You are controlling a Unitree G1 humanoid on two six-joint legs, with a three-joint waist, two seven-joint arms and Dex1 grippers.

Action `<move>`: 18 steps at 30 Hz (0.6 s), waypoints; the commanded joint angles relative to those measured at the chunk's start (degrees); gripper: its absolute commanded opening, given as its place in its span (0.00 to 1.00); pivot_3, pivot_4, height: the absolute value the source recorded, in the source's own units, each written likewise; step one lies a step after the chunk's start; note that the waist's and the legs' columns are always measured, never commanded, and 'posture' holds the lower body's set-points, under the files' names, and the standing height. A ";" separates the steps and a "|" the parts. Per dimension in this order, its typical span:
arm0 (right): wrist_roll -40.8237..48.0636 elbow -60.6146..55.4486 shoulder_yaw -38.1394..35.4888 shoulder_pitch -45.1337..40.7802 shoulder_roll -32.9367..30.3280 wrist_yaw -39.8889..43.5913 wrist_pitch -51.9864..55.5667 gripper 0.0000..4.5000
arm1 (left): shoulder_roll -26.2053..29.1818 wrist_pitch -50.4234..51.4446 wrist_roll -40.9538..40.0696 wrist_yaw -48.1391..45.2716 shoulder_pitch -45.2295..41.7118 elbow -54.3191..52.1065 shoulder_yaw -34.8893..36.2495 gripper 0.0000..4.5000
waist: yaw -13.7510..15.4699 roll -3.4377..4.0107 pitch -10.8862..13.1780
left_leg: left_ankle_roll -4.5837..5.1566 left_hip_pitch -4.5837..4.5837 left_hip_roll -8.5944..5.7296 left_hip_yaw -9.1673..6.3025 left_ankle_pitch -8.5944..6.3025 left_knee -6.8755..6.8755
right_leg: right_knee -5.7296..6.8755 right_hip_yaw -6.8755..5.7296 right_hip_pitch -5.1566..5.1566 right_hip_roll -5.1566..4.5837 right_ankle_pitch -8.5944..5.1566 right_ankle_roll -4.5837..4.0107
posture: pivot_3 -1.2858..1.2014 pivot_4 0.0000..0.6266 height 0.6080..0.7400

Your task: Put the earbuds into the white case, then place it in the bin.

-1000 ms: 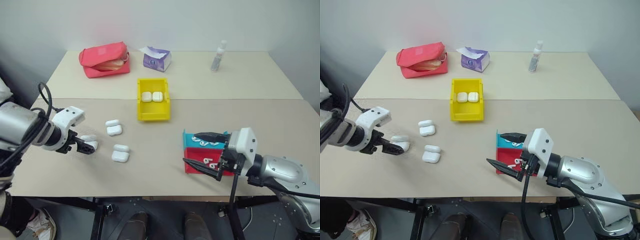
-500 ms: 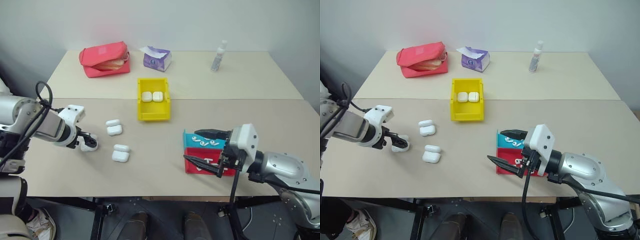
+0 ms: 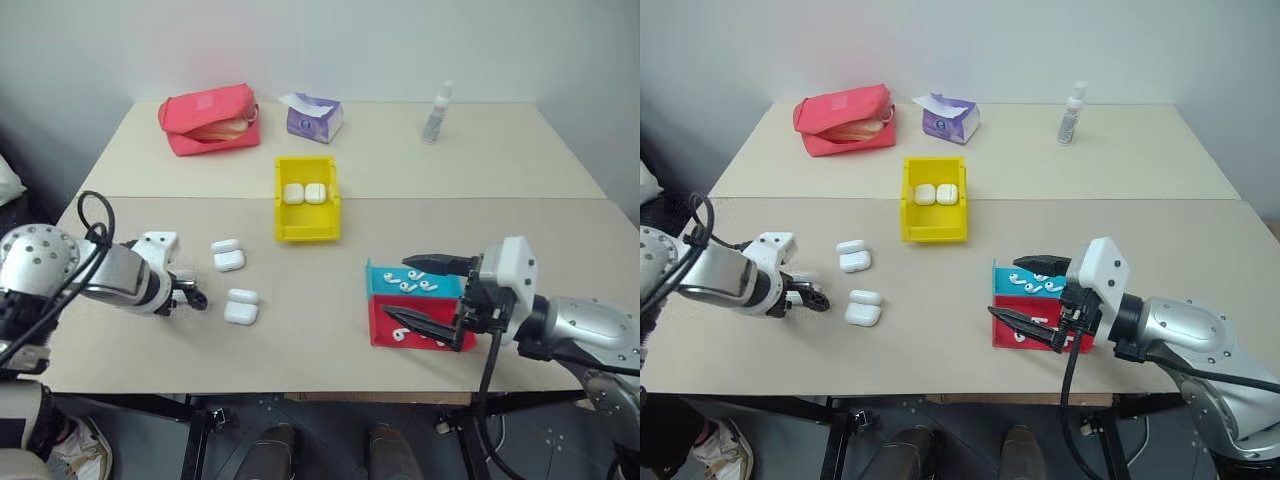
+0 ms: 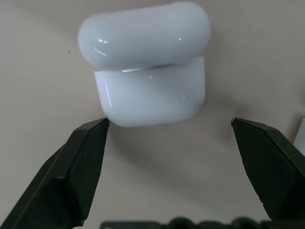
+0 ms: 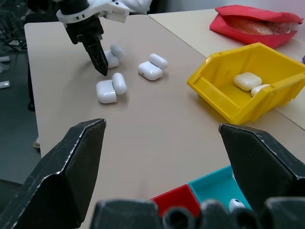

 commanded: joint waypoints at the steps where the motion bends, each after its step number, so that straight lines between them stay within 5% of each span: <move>1: 1.78 -1.75 -2.26 -0.10 -0.71 -0.04 0.36 0.99 | -1.96 -3.90 -1.36 6.18 0.78 -2.19 2.88 0.99 | 0.17 0.01 -0.01 | 0.00 0.00 -0.02 0.00 0.00 0.01 | 0.00 0.00 0.01 0.00 0.00 0.00 | 0.52 0.24 1.00; 18: 1.59 -0.49 -2.25 -1.81 -1.72 0.73 -0.29 0.99 | -7.67 -4.92 -1.36 14.93 1.24 -2.00 8.58 0.99 | 0.71 -0.01 -0.03 | -0.03 0.01 -0.05 0.06 0.02 -0.01 | 0.00 0.03 0.00 -0.01 0.00 0.00 | 0.52 0.24 1.00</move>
